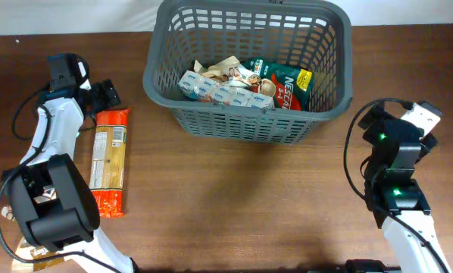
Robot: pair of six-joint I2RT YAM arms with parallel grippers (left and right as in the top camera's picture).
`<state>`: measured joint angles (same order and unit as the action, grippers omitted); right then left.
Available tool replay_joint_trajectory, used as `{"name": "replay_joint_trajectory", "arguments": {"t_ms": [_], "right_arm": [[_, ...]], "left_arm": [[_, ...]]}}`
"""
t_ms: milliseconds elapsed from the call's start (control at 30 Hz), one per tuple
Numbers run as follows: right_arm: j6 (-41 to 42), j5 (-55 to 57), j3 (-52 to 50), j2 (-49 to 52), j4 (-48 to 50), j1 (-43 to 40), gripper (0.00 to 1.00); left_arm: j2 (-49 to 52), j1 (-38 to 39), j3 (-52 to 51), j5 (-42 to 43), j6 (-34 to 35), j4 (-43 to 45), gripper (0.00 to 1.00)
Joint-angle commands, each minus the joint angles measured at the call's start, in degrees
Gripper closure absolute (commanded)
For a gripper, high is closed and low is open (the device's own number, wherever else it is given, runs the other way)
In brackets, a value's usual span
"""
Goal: Pack container
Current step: 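Retract the right gripper and grasp the red spaghetti pack with the left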
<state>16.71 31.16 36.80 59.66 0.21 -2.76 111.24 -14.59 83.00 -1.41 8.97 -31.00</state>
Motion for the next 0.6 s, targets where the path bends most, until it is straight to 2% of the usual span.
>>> {"name": "replay_joint_trajectory", "arguments": {"t_ms": [0, 200, 300, 433, 567], "right_arm": [[0.1, 9.2, 0.2, -0.8, -2.1, -0.8, 0.01], [0.1, 10.7, -1.7, -2.5, -2.8, 0.2, 0.01], [0.1, 10.6, -5.2, -7.4, -1.1, 2.5, 0.01], [0.1, 10.7, -12.1, -19.2, -2.4, 6.5, 0.01], [0.3, 10.8, -18.0, -32.8, -10.3, 10.1, 0.01]], "left_arm": [[0.4, -0.1, -0.5, 0.8, -0.9, -0.6, 0.01], [0.4, -0.1, -0.5, 0.9, -1.0, -0.8, 0.01], [0.4, -0.1, -0.5, 0.8, -1.0, -0.7, 0.01], [0.4, -0.1, -0.5, 1.8, -1.0, 0.3, 0.0], [1.2, -0.1, -0.5, 1.9, -1.0, 0.5, 0.02]]}}
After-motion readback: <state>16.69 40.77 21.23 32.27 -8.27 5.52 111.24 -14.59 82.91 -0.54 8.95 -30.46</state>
